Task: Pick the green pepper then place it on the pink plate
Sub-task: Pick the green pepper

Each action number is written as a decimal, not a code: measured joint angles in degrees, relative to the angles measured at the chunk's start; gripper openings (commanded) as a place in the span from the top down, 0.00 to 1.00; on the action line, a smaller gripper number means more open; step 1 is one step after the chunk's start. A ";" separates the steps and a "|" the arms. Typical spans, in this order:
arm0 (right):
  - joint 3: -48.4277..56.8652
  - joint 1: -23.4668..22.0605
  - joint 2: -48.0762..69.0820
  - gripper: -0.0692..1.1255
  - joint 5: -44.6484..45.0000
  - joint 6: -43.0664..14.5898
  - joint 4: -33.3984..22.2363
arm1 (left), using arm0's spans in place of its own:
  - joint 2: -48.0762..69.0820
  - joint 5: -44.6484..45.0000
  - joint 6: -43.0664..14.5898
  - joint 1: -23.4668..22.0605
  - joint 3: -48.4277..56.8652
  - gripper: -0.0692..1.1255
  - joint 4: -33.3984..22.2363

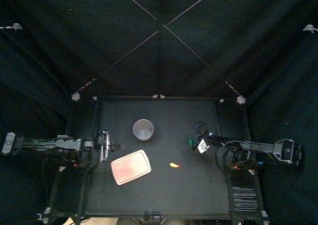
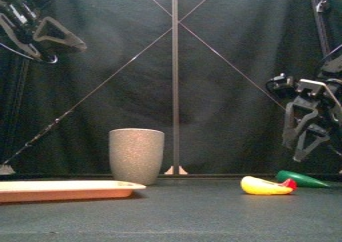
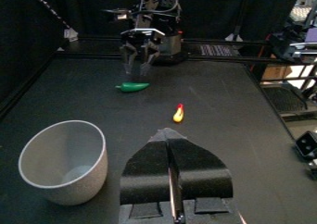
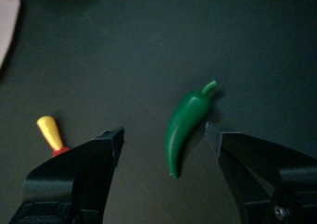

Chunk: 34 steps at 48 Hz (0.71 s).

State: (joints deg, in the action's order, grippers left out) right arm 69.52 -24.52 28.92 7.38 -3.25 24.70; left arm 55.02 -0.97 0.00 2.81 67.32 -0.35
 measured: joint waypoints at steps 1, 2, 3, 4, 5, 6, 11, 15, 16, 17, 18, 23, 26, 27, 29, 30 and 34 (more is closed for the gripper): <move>-0.09 -0.26 -0.53 0.10 0.00 0.00 0.00 | -0.09 -0.09 0.00 0.00 0.00 0.87 0.00; -0.18 -0.44 -1.05 0.10 -0.09 0.09 0.00 | -0.09 0.00 0.00 0.00 0.00 0.87 0.00; -0.18 -0.62 -1.67 0.10 -0.09 0.00 0.00 | -0.09 -0.09 0.00 0.00 0.00 0.87 0.00; -0.26 -0.88 -2.20 0.10 -0.18 0.09 0.00 | 0.00 0.00 0.00 0.00 0.00 0.87 0.00; -0.35 -0.97 -2.72 0.10 -0.18 0.00 0.00 | -0.09 0.00 0.00 0.00 0.00 0.87 0.00; -0.44 -1.05 -3.25 0.10 -0.26 0.09 -0.09 | -0.09 0.00 0.00 0.00 0.00 0.87 0.00; -1.14 -1.23 -5.80 0.10 -0.70 0.09 0.00 | 0.00 0.00 -0.09 0.00 0.00 0.87 0.00; -1.76 -1.23 -7.65 0.10 -1.23 0.09 -0.09 | -0.09 0.00 -0.09 0.00 0.00 0.87 0.00; -2.02 -1.23 -8.09 0.10 -1.32 0.18 0.00 | -0.09 0.00 -0.09 0.00 0.00 0.87 0.00; -2.20 -1.23 -8.53 0.10 -1.41 0.09 0.00 | -0.09 0.00 0.00 0.00 0.09 0.87 0.00; -2.37 -1.23 -8.96 0.10 -1.49 0.09 -0.09 | 0.00 0.00 -0.09 0.00 0.00 0.87 0.00; -3.25 -1.14 -10.90 0.10 -2.11 0.18 -0.44 | 0.00 0.09 -0.09 0.00 0.00 0.87 0.00; -3.52 -1.23 -12.13 0.10 -2.55 0.26 -0.70 | 0.18 0.18 0.00 0.00 0.00 0.87 0.00; -3.60 -1.23 -12.48 0.10 -2.81 0.18 -0.79 | 0.26 0.18 -0.09 0.00 0.09 0.87 0.00; -3.78 -1.14 -13.36 0.10 -3.34 0.26 -0.79 | 0.35 0.18 -0.09 0.00 0.00 0.87 0.00; -3.78 -1.23 -13.71 0.10 -3.60 0.26 -0.79 | 0.44 0.18 -0.09 0.00 0.00 0.87 0.00; -4.13 -1.14 -15.56 0.11 -4.57 0.18 -0.88 | 0.53 0.18 -0.09 0.00 0.00 0.87 0.00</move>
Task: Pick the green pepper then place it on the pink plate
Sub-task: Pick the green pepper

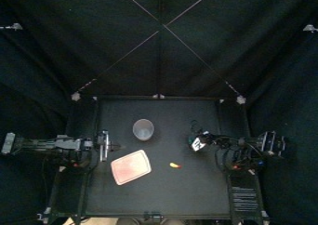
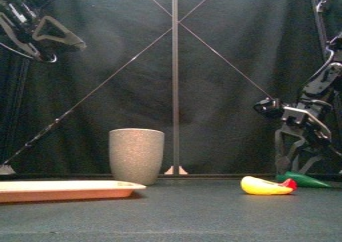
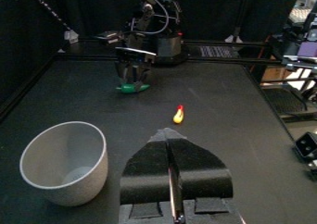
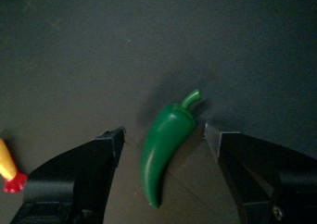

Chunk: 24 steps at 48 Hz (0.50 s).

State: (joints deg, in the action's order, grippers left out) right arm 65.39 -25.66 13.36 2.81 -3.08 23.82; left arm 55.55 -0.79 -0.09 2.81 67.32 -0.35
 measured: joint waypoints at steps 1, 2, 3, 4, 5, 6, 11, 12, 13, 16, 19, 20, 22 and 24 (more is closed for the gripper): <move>-0.09 0.00 -0.35 0.11 0.00 0.09 0.00 | 0.00 0.00 0.00 0.00 0.00 0.87 0.00; -0.26 0.00 -0.62 0.11 -0.09 0.09 0.09 | 0.00 0.00 0.00 0.00 0.00 0.87 0.00; -0.44 0.00 -0.79 0.12 -0.18 0.00 0.09 | 0.09 0.00 0.00 0.00 0.00 0.87 0.00; -0.53 0.00 -1.05 0.12 -0.26 0.09 0.00 | 0.09 0.00 0.00 0.00 0.00 0.87 0.00; -0.70 0.00 -1.32 0.13 -0.26 0.09 0.00 | 0.09 0.09 0.00 0.00 0.00 0.87 0.00; -0.79 0.00 -1.49 0.14 -0.35 0.00 0.09 | 0.09 0.09 0.00 0.00 0.00 0.87 0.00; -1.49 0.26 -2.29 0.21 -0.44 0.00 0.00 | 0.09 0.18 0.00 -0.09 0.09 0.87 0.00; -1.67 0.44 -2.37 0.22 -0.44 0.00 0.00 | 0.09 0.18 0.09 0.00 0.00 0.87 0.00; -1.67 0.53 -2.46 0.24 -0.44 0.00 0.09 | 0.09 0.18 0.09 -0.09 0.00 0.87 0.09; -1.76 0.79 -2.64 0.28 -0.35 0.00 0.00 | 0.09 0.18 0.09 -0.26 0.00 0.87 0.00; -1.76 1.05 -2.64 0.32 -0.35 0.00 0.18 | 0.18 0.18 0.09 -0.35 0.00 0.87 0.00; -1.85 1.05 -2.64 0.33 -0.35 0.00 0.26 | 0.18 0.18 0.09 -0.26 0.09 0.87 0.00; -1.93 1.23 -2.64 0.34 -0.44 -0.09 0.44 | 0.18 0.18 0.09 -0.26 0.09 0.87 0.00; -2.29 1.41 -2.64 0.35 -0.35 0.00 0.62 | 0.18 0.18 0.09 -0.35 0.00 0.87 0.00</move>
State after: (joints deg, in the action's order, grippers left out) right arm 63.11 -24.26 10.72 2.46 -3.08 24.43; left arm 55.72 -0.62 0.00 2.46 67.32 -0.35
